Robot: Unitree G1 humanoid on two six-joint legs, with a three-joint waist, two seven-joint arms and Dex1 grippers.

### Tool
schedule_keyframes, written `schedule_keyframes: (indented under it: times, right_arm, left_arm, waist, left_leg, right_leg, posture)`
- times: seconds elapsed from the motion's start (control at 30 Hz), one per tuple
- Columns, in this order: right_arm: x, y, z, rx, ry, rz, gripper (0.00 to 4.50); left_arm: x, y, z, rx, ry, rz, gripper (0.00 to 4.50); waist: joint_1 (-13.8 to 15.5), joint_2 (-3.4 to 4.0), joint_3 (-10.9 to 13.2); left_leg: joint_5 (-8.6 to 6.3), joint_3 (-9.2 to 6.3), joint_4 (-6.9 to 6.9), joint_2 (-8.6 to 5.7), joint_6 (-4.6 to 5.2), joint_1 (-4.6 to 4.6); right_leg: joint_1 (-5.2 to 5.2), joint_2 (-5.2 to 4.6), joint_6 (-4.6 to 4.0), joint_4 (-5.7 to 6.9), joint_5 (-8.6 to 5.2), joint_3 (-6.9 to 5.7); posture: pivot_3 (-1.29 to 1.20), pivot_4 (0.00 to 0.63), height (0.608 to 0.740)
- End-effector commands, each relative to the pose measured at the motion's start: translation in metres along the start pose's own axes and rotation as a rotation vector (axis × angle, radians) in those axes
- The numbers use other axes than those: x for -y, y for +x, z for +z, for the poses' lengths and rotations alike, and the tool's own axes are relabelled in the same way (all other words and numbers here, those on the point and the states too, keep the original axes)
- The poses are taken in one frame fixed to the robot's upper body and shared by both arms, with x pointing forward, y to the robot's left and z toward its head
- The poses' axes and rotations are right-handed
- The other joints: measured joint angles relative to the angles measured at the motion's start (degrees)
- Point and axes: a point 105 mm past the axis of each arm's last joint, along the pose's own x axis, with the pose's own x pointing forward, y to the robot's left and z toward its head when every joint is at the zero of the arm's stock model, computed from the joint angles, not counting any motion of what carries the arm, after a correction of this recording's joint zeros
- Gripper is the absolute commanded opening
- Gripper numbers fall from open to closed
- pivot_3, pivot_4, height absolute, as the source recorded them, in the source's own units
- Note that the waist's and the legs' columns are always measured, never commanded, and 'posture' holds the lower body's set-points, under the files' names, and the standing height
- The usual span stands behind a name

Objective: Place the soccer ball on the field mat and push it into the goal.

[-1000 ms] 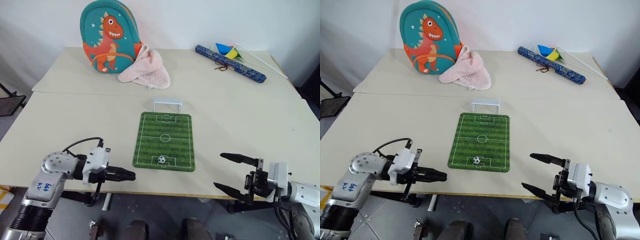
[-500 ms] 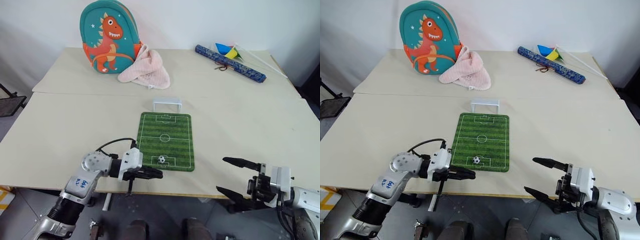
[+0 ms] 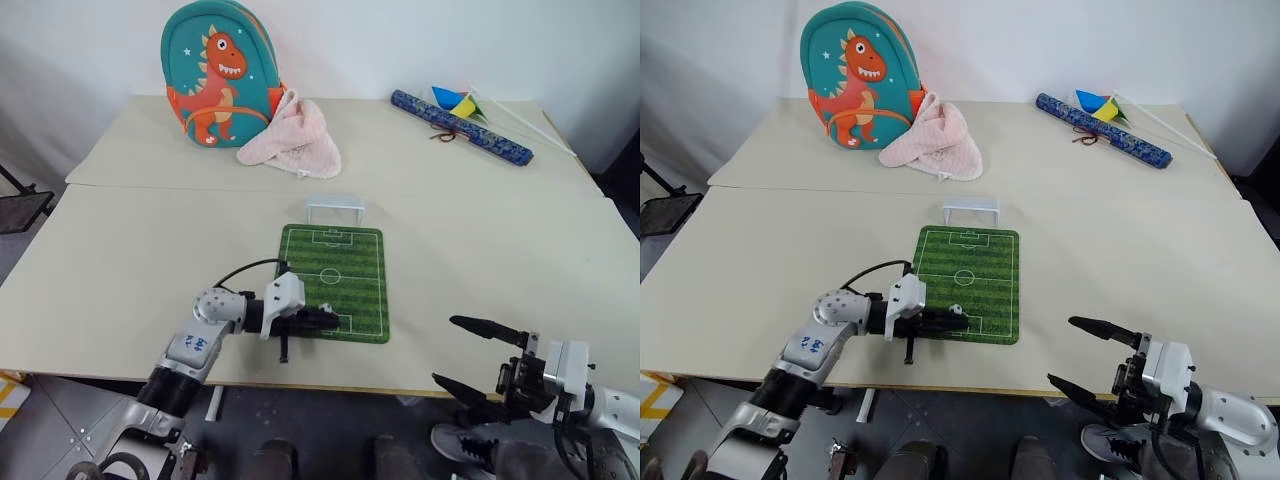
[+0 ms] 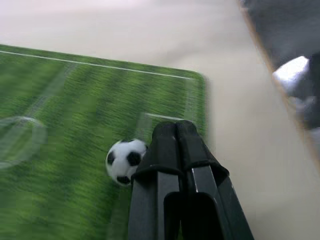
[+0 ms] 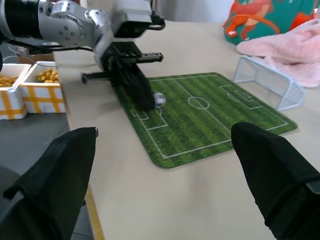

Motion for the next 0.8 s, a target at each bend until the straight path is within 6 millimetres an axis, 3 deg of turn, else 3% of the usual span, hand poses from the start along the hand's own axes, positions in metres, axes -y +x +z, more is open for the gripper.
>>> schedule_keyframes:
  times: [0.03, 0.13, 0.23, 0.33, 0.53, 0.8]
  right_arm:
    - [0.014, 0.003, 0.009, 0.045, -0.07, -0.143, 4.5]
    - [0.024, 0.006, 0.011, 0.077, -0.069, -0.255, 4.5]
    - [0.035, 0.007, 0.013, 0.106, -0.069, -0.362, 4.5]
    - [0.034, 0.01, 0.013, 0.103, -0.082, -0.351, 4.5]
    - [0.028, 0.008, 0.005, 0.058, -0.09, -0.256, 4.5]
    - [0.03, 0.005, 0.002, 0.028, -0.102, -0.15, 4.5]
  left_arm:
    - [-0.027, 0.002, 0.017, 0.062, 0.078, 0.124, 0.05]
    - [-0.038, 0.003, 0.036, 0.148, 0.12, 0.163, 0.05]
    - [-0.031, -0.011, 0.047, 0.21, 0.133, 0.104, 0.05]
    - [-0.009, -0.047, 0.04, 0.183, 0.14, 0.005, 0.05]
    - [-0.01, -0.132, 0.022, 0.067, 0.086, 0.174, 0.05]
    - [-0.014, -0.2, 0.002, -0.064, 0.043, 0.429, 0.05]
  waist:
    - [-0.03, 0.0, 0.0]
    - [-0.29, 0.0, 0.0]
    - [-0.46, 0.01, 0.0]
    - [-1.74, 0.05, -0.03]
    - [-1.67, 0.08, -0.02]
    - [-1.48, 0.08, -0.02]
  left_leg:
    - [0.0, 0.0, 0.02, 0.0, 0.0, -0.01]
    - [0.0, 0.01, -0.01, -0.02, 0.0, 0.0]
    - [0.02, 0.02, -0.12, 0.01, -0.03, 0.01]
    - [0.02, 0.03, -0.23, 0.06, -0.04, 0.04]
    - [0.02, -0.02, -0.23, 0.08, -0.04, 0.06]
    - [0.02, -0.12, -0.28, 0.03, 0.01, 0.06]
  right_leg:
    - [-0.01, 0.0, 0.0, 0.01, 0.0, 0.0]
    - [-0.04, -0.02, 0.01, 0.03, 0.0, 0.04]
    - [-0.09, 0.01, 0.01, 0.11, 0.0, 0.04]
    - [-0.1, 0.02, 0.01, 0.16, 0.0, 0.06]
    - [-0.06, 0.0, -0.02, 0.08, -0.01, 0.08]
    - [-0.03, -0.04, -0.02, 0.05, -0.01, 0.06]
  posture:
    - [0.0, 0.15, 0.74]
    - [0.0, 0.15, 0.74]
    - [0.0, 0.15, 0.74]
    - [0.0, 0.15, 0.74]
    - [0.0, 0.15, 0.74]
    - [0.0, 0.15, 0.74]
